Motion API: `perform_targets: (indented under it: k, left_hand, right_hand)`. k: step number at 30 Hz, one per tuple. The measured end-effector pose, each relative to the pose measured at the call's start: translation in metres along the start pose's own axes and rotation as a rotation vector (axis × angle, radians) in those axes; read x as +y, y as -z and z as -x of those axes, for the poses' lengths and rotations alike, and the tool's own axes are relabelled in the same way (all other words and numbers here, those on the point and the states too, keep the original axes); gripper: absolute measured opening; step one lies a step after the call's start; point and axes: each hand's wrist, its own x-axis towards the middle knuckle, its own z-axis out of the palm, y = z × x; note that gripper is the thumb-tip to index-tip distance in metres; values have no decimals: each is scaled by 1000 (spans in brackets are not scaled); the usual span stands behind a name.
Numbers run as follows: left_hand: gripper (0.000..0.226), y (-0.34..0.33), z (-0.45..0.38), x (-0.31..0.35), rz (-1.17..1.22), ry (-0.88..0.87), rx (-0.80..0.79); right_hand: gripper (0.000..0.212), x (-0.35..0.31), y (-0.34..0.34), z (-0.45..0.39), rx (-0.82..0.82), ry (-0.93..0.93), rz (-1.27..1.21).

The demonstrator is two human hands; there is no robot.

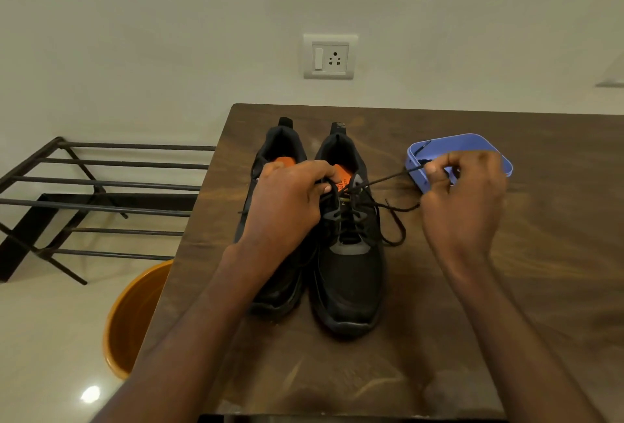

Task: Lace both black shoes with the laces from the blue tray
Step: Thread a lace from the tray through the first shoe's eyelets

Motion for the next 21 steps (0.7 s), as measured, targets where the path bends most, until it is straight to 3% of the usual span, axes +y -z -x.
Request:
perform_targets:
  k: [3, 6, 11, 16, 18, 21]
  left_hand:
    - [19, -1, 0, 1, -7, 0, -4]
    - [21, -1, 1, -2, -3, 1, -11]
    - [19, 0, 1, 0, 0, 1, -20]
    - [21, 1, 1, -3, 14, 21, -13]
    - [20, 0, 1, -1, -5, 15, -8]
    - [19, -1, 1, 4, -37, 12, 0]
  right_hand:
    - [26, -11, -8, 10, -181, 224, 36]
    - [20, -23, -22, 24, -359, 347, 76]
    - [13, -18, -21, 20, -285, 284, 103]
    - [13, -3, 0, 0, -44, -64, -46]
    - [14, 1, 0, 0, -97, -47, 5]
    - [32, -9, -8, 11, -283, 166, 41]
